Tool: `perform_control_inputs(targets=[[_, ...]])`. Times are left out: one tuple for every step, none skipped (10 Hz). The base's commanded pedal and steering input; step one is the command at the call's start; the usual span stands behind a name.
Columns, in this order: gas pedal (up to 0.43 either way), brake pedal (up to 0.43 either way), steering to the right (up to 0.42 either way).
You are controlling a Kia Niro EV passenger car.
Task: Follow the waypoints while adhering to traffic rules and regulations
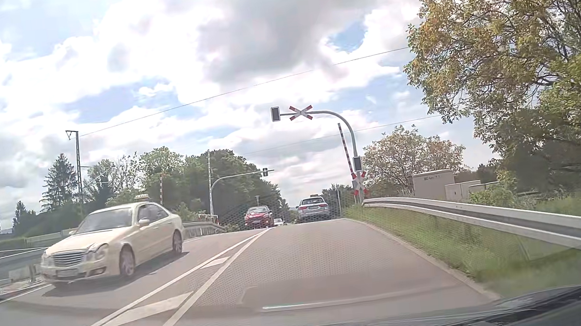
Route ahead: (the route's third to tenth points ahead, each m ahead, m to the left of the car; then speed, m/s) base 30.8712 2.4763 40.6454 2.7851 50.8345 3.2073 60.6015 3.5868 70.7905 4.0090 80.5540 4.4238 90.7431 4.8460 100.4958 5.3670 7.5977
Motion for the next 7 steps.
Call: perform_control_inputs(targets=[[0.138, 0.000, -0.001], [0.110, 0.000, -0.001], [0.110, 0.000, -0.001], [0.110, 0.000, -0.002], [0.110, 0.000, -0.001], [0.110, 0.000, -0.001], [0.110, 0.000, -0.001]])
